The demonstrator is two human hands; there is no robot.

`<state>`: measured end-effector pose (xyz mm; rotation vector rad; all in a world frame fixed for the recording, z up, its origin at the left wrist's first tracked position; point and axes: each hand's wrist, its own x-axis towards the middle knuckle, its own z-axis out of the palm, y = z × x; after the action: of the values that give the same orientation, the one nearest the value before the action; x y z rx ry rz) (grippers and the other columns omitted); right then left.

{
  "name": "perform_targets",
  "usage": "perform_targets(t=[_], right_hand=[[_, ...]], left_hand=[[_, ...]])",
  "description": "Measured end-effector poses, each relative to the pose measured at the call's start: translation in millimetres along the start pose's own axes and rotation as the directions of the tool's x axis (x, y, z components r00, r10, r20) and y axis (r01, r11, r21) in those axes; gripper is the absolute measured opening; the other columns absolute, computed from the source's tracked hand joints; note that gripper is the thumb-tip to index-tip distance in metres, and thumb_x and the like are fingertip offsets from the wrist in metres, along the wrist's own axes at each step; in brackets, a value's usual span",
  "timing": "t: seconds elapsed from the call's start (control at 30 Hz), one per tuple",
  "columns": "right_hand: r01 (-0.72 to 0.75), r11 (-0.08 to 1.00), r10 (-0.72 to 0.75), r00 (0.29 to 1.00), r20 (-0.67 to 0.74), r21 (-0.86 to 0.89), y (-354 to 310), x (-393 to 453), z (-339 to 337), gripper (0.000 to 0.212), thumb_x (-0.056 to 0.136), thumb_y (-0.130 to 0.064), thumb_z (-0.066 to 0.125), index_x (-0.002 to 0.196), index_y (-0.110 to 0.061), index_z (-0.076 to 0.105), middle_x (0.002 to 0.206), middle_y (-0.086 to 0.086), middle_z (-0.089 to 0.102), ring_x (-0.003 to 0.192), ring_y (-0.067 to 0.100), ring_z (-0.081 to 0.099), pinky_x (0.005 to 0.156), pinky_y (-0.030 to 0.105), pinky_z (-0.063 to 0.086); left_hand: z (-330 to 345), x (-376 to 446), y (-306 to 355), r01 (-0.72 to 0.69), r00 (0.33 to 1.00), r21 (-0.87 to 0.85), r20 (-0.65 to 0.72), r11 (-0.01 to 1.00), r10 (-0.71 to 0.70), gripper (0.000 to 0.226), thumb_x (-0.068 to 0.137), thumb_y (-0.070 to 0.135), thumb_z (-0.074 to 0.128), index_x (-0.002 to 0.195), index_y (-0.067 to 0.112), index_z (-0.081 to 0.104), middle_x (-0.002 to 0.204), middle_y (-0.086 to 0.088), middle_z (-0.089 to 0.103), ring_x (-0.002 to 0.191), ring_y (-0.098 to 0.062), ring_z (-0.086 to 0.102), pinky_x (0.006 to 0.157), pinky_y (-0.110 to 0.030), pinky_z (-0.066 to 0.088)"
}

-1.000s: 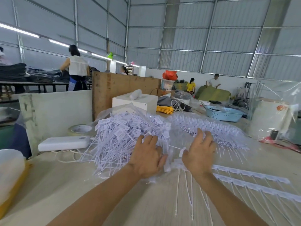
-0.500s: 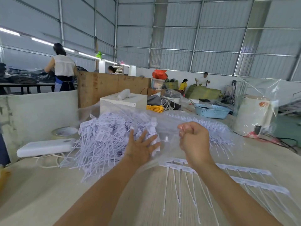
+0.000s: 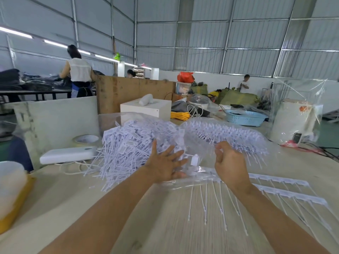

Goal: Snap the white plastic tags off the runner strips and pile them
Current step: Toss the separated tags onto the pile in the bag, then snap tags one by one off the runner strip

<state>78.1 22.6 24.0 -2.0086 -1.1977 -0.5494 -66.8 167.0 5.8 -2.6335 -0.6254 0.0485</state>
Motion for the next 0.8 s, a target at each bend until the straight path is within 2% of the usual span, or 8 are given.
perform_targets(t=[0.17,0.33,0.43,0.5,0.57,0.6,0.67,0.8], right_hand=[[-0.019,0.999,0.021,0.998,0.06,-0.03,4,3,-10,0.014,0.089,0.004,0.048,0.1,0.001,0.057,0.079,0.023,0.066,0.077,0.039,0.064,0.062,0.035,0.042],[0.072,0.997,-0.07,0.968,0.239,0.004,-5,-10,-18,0.03,0.096,-0.019,0.05,0.123,-0.008,0.05,0.102,0.017,0.067,0.095,0.032,0.063,0.075,0.034,0.046],[0.027,0.993,-0.06,0.951,0.303,0.111,5,-19,-29,0.046,0.093,-0.043,0.051,0.13,-0.017,0.045,0.1,0.006,0.067,0.091,0.025,0.063,0.075,0.03,0.047],[-0.023,0.994,-0.01,0.954,0.301,0.105,32,-22,-37,0.045,0.093,-0.046,0.049,0.129,-0.019,0.047,0.099,0.002,0.067,0.086,0.02,0.061,0.073,0.027,0.044],[-0.101,0.995,0.093,0.953,0.287,0.016,75,-25,-48,0.042,0.095,-0.042,0.048,0.129,-0.016,0.051,0.108,0.005,0.066,0.097,0.022,0.061,0.081,0.028,0.045],[-0.143,0.988,0.155,0.947,0.28,-0.063,99,-27,-55,0.041,0.096,-0.039,0.047,0.129,-0.014,0.052,0.115,0.007,0.065,0.105,0.024,0.059,0.088,0.029,0.045],[-0.193,0.947,0.262,0.925,0.274,-0.255,147,-36,-70,0.042,0.098,-0.037,0.045,0.131,-0.012,0.051,0.128,0.01,0.057,0.119,0.025,0.051,0.098,0.034,0.041],[-0.212,0.842,0.446,0.791,0.42,-0.495,202,-59,-85,0.059,0.097,-0.053,0.03,0.149,-0.028,0.021,0.157,-0.004,0.015,0.145,0.023,0.013,0.109,0.058,0.019]], left_hand=[[-16,-14,-11,-0.034,0.993,-0.288,-0.117,0.957,0.0,0.056,0.096,0.057,0.021,0.148,0.038,0.014,0.158,0.013,0.006,0.146,-0.014,-0.007,0.103,-0.064,-0.019],[0,-28,-12,-0.026,0.999,-0.008,0.031,1.0,0.027,0.055,0.098,0.053,0.017,0.15,0.034,0.007,0.159,0.009,0.0,0.146,-0.017,-0.006,0.107,-0.064,-0.014],[-6,-31,-10,0.025,1.0,0.008,0.011,1.0,-0.025,0.055,0.098,0.053,0.018,0.149,0.037,0.007,0.158,0.011,-0.005,0.146,-0.017,-0.009,0.107,-0.065,-0.011],[-19,-33,-5,0.06,0.994,0.008,-0.088,0.998,-0.059,0.051,0.098,0.049,0.026,0.147,0.035,0.024,0.157,0.011,0.012,0.146,-0.016,0.006,0.108,-0.065,-0.007],[-33,-34,6,0.008,0.903,-0.028,-0.429,1.0,-0.02,0.04,0.096,0.039,0.035,0.121,0.023,0.063,0.129,0.004,0.059,0.129,-0.02,0.047,0.11,-0.062,0.005],[-41,-34,15,-0.059,0.787,-0.025,-0.616,0.998,0.031,0.04,0.092,0.035,0.038,0.097,0.018,0.073,0.101,0.002,0.072,0.106,-0.021,0.064,0.11,-0.057,0.017],[-55,-34,40,-0.248,0.567,-0.073,-0.82,0.966,0.084,0.037,0.086,0.03,0.041,0.071,0.017,0.072,0.073,0.005,0.071,0.071,-0.018,0.069,0.1,-0.042,0.035],[-68,-15,119,-0.647,0.621,-0.203,-0.699,0.735,0.354,0.023,0.085,0.021,0.047,0.084,0.015,0.069,0.086,0.003,0.07,0.08,-0.02,0.065,0.076,-0.031,0.052]])
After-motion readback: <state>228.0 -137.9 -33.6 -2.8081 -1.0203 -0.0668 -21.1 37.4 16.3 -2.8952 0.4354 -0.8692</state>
